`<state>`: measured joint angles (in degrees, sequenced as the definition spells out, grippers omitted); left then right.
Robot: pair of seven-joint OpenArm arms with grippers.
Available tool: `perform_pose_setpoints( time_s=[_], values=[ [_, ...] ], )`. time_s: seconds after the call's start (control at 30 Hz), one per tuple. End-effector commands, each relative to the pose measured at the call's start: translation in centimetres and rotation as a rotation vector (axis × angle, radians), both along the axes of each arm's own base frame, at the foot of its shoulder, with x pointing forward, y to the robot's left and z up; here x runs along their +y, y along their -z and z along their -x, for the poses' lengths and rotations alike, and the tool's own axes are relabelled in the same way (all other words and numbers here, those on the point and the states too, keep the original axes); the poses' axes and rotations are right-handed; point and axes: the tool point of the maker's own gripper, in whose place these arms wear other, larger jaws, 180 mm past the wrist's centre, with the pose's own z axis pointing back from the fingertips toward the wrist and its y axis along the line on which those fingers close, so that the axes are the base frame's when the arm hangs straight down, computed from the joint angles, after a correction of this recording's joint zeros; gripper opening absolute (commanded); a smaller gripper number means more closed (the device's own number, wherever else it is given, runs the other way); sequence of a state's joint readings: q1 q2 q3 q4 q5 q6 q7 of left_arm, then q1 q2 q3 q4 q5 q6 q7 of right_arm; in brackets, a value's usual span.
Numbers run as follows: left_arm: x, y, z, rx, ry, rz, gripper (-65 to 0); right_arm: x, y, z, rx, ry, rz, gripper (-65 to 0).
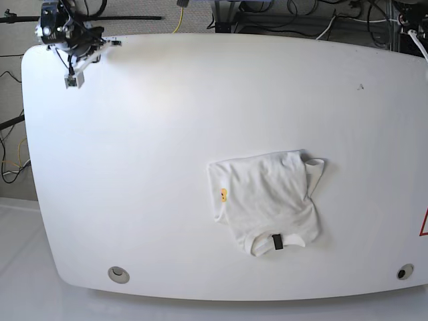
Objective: Fold the T-shirt properly
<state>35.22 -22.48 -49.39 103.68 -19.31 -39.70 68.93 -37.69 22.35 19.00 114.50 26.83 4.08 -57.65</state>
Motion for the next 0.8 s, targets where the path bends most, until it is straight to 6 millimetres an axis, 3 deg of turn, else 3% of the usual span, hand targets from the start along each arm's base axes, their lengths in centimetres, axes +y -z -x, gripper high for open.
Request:
perform_pose_setpoints(
  time_s=[0.0,0.17,0.5,0.77],
  values=[
    [0.2,-0.4,0.9,0.008,-0.002,-0.012,-54.0,-0.5,-0.6,0.7,-0.032,-0.023,0.027,-65.0],
    [-1.0,1.0,3.8,0.058,-0.038,0.027,-58.8,-1.7,-0.5,3.9,-0.025,-0.020,0.059,-65.0],
    [-3.8,3.0,8.0,0.110,-0.086,0.105,-59.2,-2.5,-0.3,8.6,0.010,-0.020,0.078,-65.0],
    [-8.6,6.1,9.6,0.124,-0.027,0.188,-59.3,-3.3,2.4,13.5,0.104,0.015,0.064,-65.0]
  ],
)
